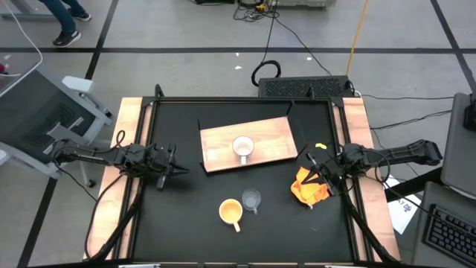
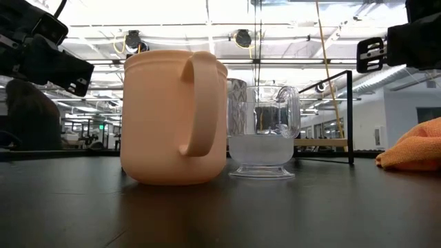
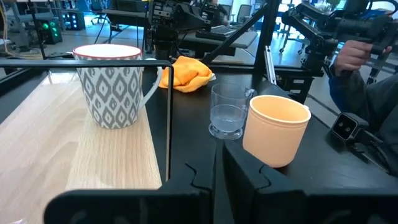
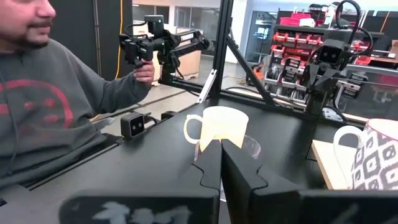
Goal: Stack small to large cups/mugs on shelf
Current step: Put the gray patterned mug on the shelf
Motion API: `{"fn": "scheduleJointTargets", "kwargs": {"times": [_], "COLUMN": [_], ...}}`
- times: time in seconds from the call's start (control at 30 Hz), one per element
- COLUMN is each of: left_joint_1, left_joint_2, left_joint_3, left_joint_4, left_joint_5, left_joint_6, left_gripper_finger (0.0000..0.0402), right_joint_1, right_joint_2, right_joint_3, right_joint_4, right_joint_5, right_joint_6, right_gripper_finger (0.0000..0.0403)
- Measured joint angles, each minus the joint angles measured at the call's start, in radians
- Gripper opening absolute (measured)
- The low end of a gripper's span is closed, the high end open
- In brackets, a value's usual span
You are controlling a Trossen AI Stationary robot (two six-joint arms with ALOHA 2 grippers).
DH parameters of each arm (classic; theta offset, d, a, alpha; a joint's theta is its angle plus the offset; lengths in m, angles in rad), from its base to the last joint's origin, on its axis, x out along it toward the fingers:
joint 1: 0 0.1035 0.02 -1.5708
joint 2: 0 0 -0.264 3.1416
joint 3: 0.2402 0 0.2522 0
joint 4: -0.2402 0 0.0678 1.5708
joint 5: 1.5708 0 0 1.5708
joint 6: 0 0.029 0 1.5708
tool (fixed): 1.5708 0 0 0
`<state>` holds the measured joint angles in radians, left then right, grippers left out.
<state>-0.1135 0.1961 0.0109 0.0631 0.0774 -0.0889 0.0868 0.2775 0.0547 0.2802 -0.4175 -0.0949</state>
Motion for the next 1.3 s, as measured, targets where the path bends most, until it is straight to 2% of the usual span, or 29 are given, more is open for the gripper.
{"fn": "scheduleJointTargets", "kwargs": {"times": [0.57,0.9,1.1,1.3], "left_joint_1": [0.0,0.005,0.045,0.123], "left_joint_2": [0.0,0.0,0.019,0.13], "left_joint_3": [0.0,0.001,0.064,0.17], "left_joint_4": [0.028,0.295,0.294,0.269], "left_joint_5": [-0.009,-0.214,-0.221,-0.22], "left_joint_6": [-0.031,-0.003,-0.004,0.002], "left_gripper_finger": [0.0031,0.0031,0.0031,0.0031], "right_joint_1": [0.0,0.0,0.0,0.0], "right_joint_2": [0.0,0.0,0.0,0.0], "right_joint_3": [-0.002,-0.002,-0.002,-0.002], "right_joint_4": [-0.004,-0.008,-0.009,-0.009], "right_joint_5": [0.0,0.0,0.0,0.0], "right_joint_6": [0.004,0.004,0.003,0.001], "right_gripper_finger": [0.0,0.0,0.0,0.0]}}
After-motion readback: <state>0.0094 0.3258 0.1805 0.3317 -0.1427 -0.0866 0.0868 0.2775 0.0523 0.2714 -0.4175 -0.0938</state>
